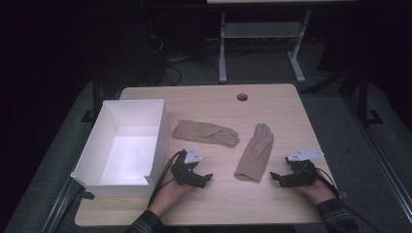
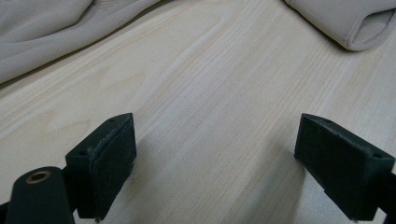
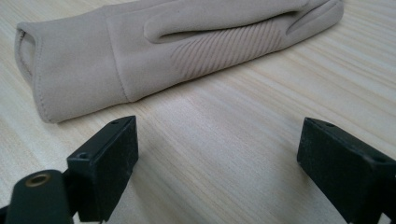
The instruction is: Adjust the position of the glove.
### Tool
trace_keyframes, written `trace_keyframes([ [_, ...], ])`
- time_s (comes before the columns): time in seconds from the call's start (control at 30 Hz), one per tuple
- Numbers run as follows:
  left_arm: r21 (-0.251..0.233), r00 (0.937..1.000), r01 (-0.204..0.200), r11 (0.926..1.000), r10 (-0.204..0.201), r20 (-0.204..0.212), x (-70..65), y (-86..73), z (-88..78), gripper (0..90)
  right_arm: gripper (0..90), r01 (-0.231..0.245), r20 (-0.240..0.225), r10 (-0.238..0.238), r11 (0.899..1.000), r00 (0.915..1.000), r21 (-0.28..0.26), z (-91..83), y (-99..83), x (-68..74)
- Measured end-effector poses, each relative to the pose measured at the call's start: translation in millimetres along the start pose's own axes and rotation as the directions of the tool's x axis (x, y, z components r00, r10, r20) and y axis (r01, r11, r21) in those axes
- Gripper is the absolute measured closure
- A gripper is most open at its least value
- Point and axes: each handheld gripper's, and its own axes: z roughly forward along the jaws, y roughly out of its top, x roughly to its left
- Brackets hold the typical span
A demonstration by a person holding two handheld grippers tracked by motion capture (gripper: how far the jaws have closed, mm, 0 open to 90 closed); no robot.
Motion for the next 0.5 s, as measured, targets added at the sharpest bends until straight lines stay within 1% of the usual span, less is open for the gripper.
trace_keyframes([
  [0.37,-0.005,1.0,0.006,1.0,-0.006,-0.003,0.0,0.5,1.1,12.0,12.4,0.0,-0.003,0.0,1.0,1.0,0.002,-0.2,0.1,-0.4],
  [0.5,-0.005,1.0,0.006,1.0,-0.006,-0.003,0.1,0.6,1.2,12.0,16.7,-0.006,-0.008,0.006,1.0,1.0,0.016,-2.5,1.1,-3.0],
])
